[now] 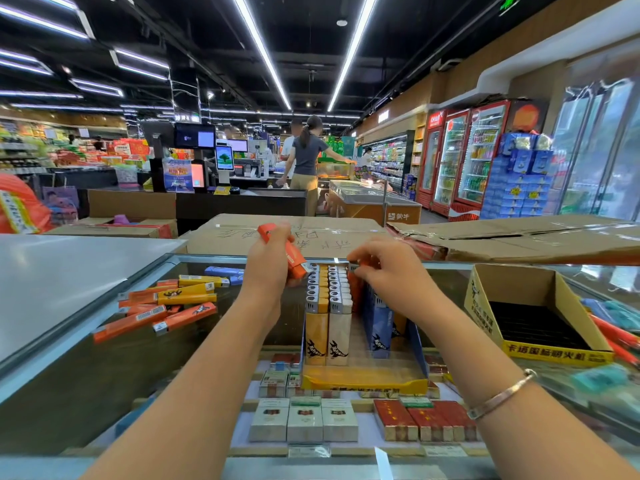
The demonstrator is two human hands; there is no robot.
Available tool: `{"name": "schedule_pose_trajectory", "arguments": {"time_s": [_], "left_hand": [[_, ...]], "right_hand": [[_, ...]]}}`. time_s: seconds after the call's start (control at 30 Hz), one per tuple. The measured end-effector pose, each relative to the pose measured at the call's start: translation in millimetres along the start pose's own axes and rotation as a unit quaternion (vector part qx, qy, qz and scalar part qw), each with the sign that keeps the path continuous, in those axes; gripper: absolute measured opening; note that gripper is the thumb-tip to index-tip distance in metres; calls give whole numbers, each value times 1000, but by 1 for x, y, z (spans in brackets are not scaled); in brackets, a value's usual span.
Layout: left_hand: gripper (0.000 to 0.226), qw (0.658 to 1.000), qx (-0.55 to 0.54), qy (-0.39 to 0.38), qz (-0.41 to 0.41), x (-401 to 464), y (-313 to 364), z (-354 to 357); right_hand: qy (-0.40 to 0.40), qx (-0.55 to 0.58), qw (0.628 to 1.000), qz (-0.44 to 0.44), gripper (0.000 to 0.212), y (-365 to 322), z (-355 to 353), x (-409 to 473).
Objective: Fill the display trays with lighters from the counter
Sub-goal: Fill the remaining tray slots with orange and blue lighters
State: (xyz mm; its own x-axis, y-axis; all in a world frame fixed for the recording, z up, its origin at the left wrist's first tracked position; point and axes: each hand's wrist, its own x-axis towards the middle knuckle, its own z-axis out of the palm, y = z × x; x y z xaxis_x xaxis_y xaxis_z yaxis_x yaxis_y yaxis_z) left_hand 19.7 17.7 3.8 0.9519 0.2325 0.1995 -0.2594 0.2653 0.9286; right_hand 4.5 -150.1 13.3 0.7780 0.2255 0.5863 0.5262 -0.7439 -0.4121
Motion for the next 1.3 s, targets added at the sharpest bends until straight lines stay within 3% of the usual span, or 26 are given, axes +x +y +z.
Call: {"name": "schedule_pose_trajectory", "arguments": {"time_s": [0.47,0.67,0.73,0.83,0.97,1.07,1.3], "left_hand": [[28,998,51,-2,39,1,-1,-1],[29,996,58,-34,65,-2,-1,-5],[34,996,49,-49,62,-3,-1,-4],[45,996,21,-55,63,-6,1,-2],[50,992,25,-45,119,-12,2,2],[43,986,34,-64,151,-16,0,7],[22,980,68,-108,154,-17,-3,12]], "right_hand": [[-100,-93,987,81,20,-6,2,13],[-79,-150,985,25,20,5,0,9],[-39,-107,993,17,21,8,-1,2],[60,48,997,18,16,1,-9,-5],[19,224,973,48,12,-18,-15,-12],[3,231,972,42,18,-27,-8,-15],[73,287,954,44,15,-25,-9,-14]]}}
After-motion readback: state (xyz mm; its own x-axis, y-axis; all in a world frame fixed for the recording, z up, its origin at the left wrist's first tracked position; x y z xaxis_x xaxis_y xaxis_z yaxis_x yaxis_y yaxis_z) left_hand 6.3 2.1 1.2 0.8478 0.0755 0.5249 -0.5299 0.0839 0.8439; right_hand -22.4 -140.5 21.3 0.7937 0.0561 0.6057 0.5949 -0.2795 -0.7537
